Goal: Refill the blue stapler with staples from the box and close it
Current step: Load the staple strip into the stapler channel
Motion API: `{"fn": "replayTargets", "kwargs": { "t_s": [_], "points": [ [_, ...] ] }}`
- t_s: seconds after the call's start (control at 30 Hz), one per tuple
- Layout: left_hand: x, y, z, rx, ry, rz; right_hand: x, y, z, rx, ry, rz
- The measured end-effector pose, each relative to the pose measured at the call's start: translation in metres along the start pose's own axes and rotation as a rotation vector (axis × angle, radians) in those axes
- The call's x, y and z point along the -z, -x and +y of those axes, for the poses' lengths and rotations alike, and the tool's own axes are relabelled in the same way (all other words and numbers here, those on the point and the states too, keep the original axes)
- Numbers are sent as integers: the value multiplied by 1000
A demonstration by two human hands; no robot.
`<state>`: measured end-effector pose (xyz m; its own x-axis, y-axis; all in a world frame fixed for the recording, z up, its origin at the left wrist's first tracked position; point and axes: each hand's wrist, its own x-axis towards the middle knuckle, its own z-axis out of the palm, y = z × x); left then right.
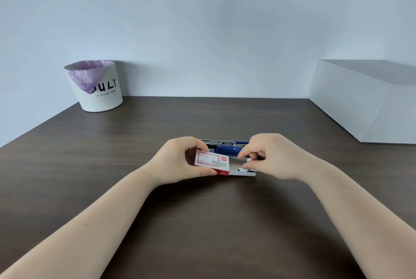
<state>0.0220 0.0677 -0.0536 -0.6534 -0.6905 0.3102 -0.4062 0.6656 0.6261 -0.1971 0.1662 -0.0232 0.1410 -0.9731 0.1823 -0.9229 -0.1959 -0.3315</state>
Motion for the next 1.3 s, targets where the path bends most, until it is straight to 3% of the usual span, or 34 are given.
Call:
{"fn": "replayTargets", "kwargs": {
  "t_s": [0.2,0.33,0.67,0.83,1.3],
  "points": [
    [-1,-2,0,-16,-21,-17,-1,-6,-6,44,209,-176],
    [-2,-2,0,-16,-49,-22,-5,-11,-7,28,233,-191],
    [0,0,2,-21,-68,-42,4,1,2,-105,-183,120],
    [0,-1,4,-23,-108,-53,4,16,13,-317,-320,-5],
    [1,-1,1,23,-147,-57,-4,12,11,-338,-655,48]
  ]
}}
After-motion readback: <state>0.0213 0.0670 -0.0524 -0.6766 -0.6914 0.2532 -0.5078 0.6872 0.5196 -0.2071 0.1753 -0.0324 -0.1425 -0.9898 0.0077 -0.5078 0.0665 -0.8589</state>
